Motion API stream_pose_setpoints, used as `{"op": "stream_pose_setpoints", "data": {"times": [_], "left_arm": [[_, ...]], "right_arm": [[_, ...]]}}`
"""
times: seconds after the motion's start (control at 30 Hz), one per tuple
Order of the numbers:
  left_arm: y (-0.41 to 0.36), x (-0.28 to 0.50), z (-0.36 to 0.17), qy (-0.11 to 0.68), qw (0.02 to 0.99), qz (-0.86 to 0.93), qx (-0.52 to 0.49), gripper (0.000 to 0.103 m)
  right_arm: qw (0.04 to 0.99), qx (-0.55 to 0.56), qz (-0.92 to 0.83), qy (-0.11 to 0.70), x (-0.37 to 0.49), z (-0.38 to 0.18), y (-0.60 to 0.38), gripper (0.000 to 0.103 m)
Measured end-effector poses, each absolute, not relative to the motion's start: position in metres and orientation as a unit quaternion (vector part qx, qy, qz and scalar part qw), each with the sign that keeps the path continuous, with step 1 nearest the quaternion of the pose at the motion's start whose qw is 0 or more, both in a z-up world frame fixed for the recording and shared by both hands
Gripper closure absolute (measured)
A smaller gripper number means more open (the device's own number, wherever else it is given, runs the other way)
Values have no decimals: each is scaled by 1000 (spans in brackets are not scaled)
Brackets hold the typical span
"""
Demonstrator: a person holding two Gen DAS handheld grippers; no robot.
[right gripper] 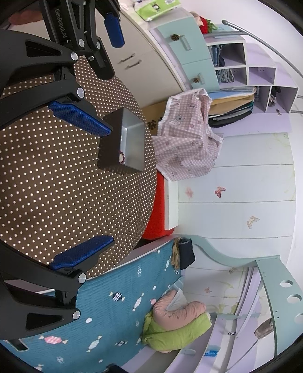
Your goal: Organize jewelry
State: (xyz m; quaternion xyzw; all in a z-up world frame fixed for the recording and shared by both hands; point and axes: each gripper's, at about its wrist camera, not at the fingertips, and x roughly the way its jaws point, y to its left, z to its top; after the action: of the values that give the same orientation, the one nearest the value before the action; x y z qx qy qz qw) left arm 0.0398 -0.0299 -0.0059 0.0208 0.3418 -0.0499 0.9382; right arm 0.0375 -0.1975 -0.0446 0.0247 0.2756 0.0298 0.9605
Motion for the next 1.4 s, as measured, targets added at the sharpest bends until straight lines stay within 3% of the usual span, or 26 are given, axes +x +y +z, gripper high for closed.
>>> {"op": "stream_pose_setpoints", "data": {"times": [1.4], "left_arm": [[-21, 41, -15, 351, 935, -42, 18, 25]], "right_arm": [[958, 26, 31, 285, 41, -52, -191, 19]]}}
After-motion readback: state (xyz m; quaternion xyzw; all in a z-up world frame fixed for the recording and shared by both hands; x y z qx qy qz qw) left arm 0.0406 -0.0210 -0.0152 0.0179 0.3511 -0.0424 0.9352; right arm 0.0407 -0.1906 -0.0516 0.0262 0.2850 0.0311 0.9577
